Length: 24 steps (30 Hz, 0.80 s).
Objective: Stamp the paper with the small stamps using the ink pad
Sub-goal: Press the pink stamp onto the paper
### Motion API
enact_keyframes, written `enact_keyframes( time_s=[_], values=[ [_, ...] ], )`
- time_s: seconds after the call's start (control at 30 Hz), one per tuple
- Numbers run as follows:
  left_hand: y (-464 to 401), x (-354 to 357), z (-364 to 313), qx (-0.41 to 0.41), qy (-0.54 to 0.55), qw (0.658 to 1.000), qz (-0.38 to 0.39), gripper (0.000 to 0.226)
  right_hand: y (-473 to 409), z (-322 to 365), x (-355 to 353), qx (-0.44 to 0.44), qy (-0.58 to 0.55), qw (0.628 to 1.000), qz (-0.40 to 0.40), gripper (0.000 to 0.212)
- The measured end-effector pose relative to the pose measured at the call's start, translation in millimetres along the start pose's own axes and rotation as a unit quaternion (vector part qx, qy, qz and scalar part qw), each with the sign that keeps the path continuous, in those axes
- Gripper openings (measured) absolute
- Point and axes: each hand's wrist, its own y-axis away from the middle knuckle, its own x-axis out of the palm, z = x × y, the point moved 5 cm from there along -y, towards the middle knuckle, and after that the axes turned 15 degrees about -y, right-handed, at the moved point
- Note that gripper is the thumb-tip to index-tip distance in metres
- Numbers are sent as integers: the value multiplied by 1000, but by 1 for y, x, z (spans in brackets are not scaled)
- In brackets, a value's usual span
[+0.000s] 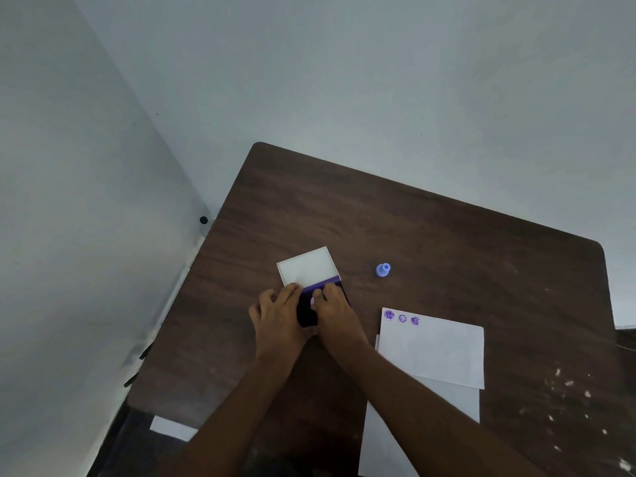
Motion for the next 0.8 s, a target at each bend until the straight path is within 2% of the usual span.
enact_keyframes(
  time_s=[0.13, 0.2, 0.27, 0.33, 0.37, 0.4, 0.5, 0.57, 0.63, 0.77, 0.8],
  values=[
    [1, 1, -2, 8, -7, 1000, 5, 85, 12, 4, -16, -33, -43, 995, -78, 27],
    [2, 2, -3, 16, -8, 1000, 18, 91, 29, -5, -26, -8, -119, 985, -128, 19],
    [1, 2, -5, 19, -3, 999, 43, 100, 48, -19, -31, -3, -130, 977, -170, 25],
    [2, -1, -5, 10, 1, 999, 49, 104, 71, -42, -29, 31, -131, 977, -167, 37],
    [3, -5, -7, 11, 2, 999, 32, 100, 83, -54, -29, 65, -141, 976, -155, 42],
    [4, -8, -11, 21, 3, 1000, 7, 93, 94, -63, -33, 61, -140, 974, -169, 39],
    [10, -14, -36, 72, 37, 996, -31, 61, 124, -84, -64, 97, -220, 929, -283, 14],
    [18, -11, -59, 67, 145, 987, 13, 44, 139, -97, -84, 117, -232, 899, -354, 12],
    [27, -3, -82, 49, 227, 970, 71, 34, 147, -111, -97, 136, -247, 878, -385, 14],
    [34, 33, -120, 2, 181, 957, 225, 50, 145, -135, -106, 161, -271, 871, -377, 21],
    [34, 39, -127, -9, 166, 957, 237, 53, 143, -142, -107, 171, -281, 869, -370, 21]
  ],
)
